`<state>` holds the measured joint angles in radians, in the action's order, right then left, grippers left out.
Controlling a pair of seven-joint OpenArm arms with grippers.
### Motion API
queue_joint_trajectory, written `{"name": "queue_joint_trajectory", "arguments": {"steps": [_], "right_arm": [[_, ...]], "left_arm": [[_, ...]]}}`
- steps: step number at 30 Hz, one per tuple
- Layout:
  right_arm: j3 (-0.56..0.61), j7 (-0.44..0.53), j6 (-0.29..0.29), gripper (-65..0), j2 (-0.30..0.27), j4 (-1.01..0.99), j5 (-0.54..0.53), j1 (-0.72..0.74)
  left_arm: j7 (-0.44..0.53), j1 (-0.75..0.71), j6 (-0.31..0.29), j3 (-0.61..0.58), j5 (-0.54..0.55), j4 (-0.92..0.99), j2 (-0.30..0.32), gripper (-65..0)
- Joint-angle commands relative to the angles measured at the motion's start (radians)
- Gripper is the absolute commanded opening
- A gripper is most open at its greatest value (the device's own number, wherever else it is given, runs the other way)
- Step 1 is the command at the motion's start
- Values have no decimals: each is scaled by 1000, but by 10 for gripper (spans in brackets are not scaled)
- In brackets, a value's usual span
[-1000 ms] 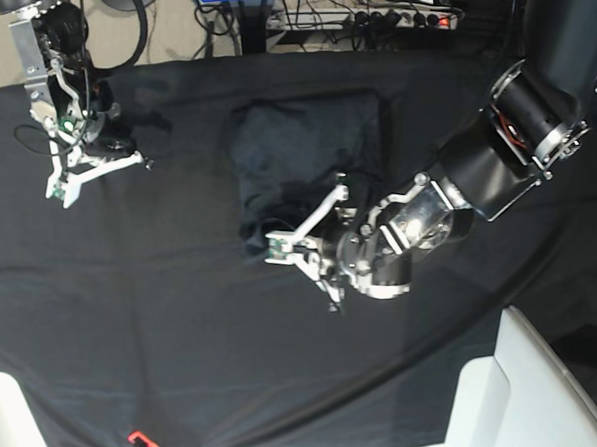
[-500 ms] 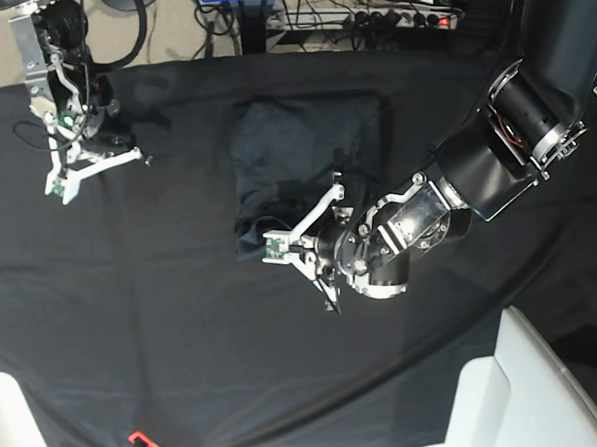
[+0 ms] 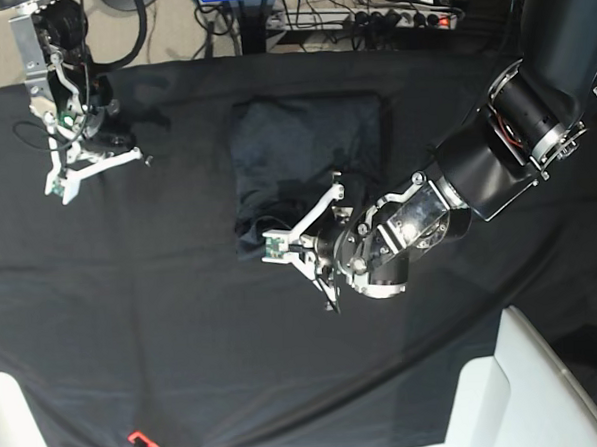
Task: Fold the T-shirt properly
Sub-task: 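Press the tucked edge flat with the left gripper, then smooth the stack's lower corner with the left gripper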
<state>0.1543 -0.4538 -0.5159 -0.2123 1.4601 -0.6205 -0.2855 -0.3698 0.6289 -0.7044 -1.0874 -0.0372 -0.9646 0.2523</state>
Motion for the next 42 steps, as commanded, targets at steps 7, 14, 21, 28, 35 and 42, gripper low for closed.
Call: {"name": "queue_joint_trajectory", "arguments": {"steps": [7, 14, 21, 28, 35, 42], "right_arm": [[-3, -76, -43, -621, -9, -12, -5, -22], [-3, -76, -43, -621, -9, -12, -5, -22], [0, -76, -43, -621, -9, -12, -5, -22], [1, -76, -42, -621, -9, -12, -5, -22], [1, -76, -42, -621, -9, -12, -5, -21], [1, -76, -42, -621, -11, -12, -5, -21]], "left_arm": [[4, 32, 6, 5, 0, -9, -1, -650], [4, 38, 6, 10, 0, -6, 3, -158], [2, 62, 6, 13, 1, -14, 5, 0], [2, 107, 6, 13, 1, -15, 25, 0], [2, 122, 6, 14, 1, -15, 28, 0], [2, 168, 6, 14, 3, -14, 48, 0]]}}
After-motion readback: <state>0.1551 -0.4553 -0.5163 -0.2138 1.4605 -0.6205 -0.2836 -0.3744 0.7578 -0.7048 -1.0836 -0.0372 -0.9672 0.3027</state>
